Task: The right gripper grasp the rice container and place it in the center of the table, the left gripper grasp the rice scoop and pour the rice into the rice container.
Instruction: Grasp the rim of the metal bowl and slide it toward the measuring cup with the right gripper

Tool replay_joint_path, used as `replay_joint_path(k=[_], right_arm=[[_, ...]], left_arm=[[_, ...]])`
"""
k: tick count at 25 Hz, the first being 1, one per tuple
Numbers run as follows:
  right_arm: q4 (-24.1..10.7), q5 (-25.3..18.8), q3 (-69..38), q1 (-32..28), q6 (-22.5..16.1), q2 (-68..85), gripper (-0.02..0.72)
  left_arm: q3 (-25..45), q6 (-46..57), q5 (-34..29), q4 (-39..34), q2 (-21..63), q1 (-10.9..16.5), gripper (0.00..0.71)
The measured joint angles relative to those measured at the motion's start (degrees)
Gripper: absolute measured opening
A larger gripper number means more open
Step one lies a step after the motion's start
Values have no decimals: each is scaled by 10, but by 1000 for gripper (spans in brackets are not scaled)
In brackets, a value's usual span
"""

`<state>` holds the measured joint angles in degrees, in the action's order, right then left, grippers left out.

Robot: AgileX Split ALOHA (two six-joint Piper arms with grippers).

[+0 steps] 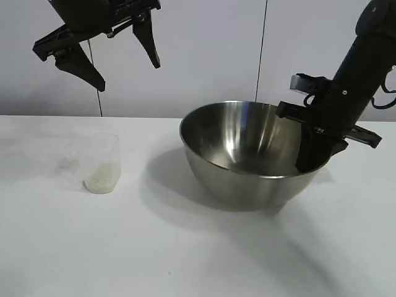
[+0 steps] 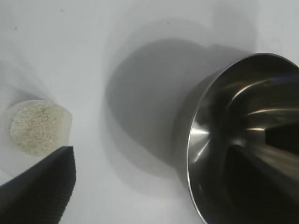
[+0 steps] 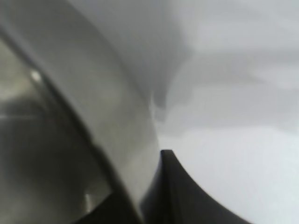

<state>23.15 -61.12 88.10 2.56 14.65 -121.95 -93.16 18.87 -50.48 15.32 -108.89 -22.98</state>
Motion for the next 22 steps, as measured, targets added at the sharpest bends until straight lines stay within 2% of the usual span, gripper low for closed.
replay_joint_path(k=[4, 8, 12, 16, 22], right_arm=[[3, -26, 0, 1, 0, 6, 16], [-2, -20, 0, 26, -16, 6, 13], [-4, 14, 0, 80, -43, 6, 13], [-22, 50, 0, 123, -74, 3, 12], [-36, 81, 0, 137, -103, -3, 13]], left_arm=[[0, 0, 0, 0, 0, 0, 622], [0, 0, 0, 0, 0, 0, 622], [0, 0, 1, 0, 0, 0, 622], [0, 0, 1, 0, 0, 0, 622], [0, 0, 1, 0, 0, 0, 622]])
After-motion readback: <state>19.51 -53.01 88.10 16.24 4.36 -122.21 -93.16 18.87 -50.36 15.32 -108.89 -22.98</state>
